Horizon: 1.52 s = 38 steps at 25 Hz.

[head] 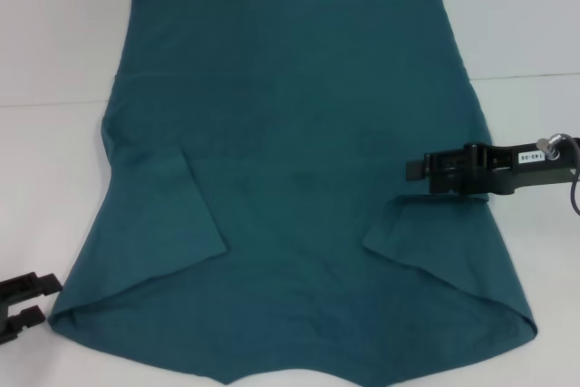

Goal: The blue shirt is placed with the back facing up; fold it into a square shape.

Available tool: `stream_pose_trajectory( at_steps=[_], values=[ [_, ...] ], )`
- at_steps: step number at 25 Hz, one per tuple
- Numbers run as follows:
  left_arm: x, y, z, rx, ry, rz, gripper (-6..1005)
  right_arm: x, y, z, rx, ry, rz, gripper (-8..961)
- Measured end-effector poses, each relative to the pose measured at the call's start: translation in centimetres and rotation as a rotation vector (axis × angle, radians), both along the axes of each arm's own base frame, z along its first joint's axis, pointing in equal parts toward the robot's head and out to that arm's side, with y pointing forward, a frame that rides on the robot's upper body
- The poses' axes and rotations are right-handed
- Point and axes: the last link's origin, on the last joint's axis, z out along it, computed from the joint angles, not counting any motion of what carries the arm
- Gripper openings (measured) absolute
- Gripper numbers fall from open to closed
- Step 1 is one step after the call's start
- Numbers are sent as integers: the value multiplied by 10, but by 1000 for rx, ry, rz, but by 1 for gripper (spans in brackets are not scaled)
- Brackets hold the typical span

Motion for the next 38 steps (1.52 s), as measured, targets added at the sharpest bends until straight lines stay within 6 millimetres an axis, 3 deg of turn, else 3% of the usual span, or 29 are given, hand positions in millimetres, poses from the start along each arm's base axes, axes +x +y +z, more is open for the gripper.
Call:
stream_pose_trajectory(
  at_steps=[38],
  values=[
    [10, 10, -11, -30, -16, -33, 628, 2, -1, 0, 3, 3, -4, 668]
  ],
)
